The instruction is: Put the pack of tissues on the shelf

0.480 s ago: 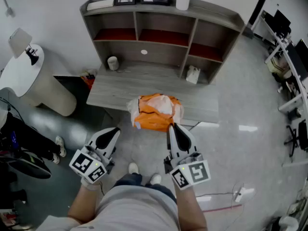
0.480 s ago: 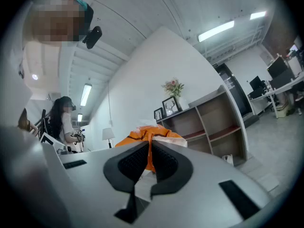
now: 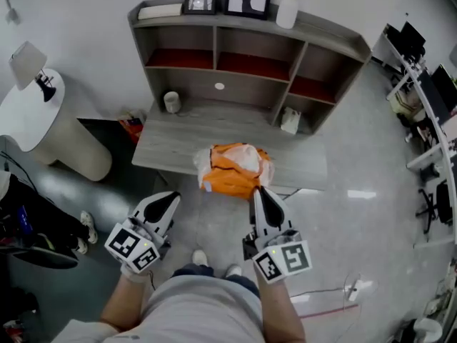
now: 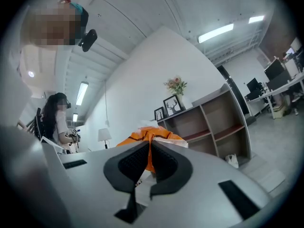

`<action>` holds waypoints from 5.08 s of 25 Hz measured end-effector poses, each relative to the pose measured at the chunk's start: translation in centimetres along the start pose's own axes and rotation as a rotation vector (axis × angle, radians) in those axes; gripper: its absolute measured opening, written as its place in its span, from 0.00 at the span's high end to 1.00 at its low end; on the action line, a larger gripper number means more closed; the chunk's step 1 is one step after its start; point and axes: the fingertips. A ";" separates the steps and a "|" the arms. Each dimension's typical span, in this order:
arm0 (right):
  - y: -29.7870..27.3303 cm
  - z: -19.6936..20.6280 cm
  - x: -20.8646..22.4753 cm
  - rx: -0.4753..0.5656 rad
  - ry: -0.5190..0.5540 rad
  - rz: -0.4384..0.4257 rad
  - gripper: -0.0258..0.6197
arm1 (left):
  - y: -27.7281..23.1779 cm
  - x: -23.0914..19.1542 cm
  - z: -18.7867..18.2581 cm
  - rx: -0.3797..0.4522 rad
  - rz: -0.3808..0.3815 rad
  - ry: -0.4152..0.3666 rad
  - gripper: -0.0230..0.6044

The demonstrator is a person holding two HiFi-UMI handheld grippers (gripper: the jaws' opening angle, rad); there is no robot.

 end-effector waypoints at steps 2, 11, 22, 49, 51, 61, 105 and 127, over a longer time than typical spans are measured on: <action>-1.2 0.1 -0.8 0.007 0.010 0.014 0.92 | 0.5 -1.7 -0.2 0.012 0.011 -0.001 0.94; -7.3 -0.7 -1.2 0.026 0.034 0.060 0.92 | -0.4 -7.9 -1.7 0.019 0.040 -0.012 0.94; -16.2 -1.8 5.9 -0.013 0.018 0.003 0.92 | -8.9 -13.2 -3.7 -0.013 -0.017 0.007 0.94; -33.2 -9.6 24.2 -0.017 0.011 -0.060 0.92 | -24.0 -17.6 -11.2 0.005 -0.240 0.054 0.94; -34.5 -9.8 24.5 -0.015 0.013 -0.040 0.92 | -23.9 -18.4 -11.5 0.005 -0.240 0.051 0.94; -40.9 -8.8 25.3 -0.083 0.026 0.066 0.92 | -22.7 -22.4 -12.4 0.013 -0.261 0.053 0.94; -36.0 -8.4 25.8 -0.110 0.073 0.096 0.92 | -28.9 -23.6 -13.3 0.010 -0.049 0.050 0.94; -30.3 -5.4 23.2 -0.123 0.037 0.130 0.92 | -34.8 -19.9 -13.1 -0.043 0.191 -0.004 0.94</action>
Point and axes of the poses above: the fingertips, and each gripper's own axes: y backward along the fingers, x to its right, z out of its underside, and after that the axes turned 10 degrees about -x, right-handed
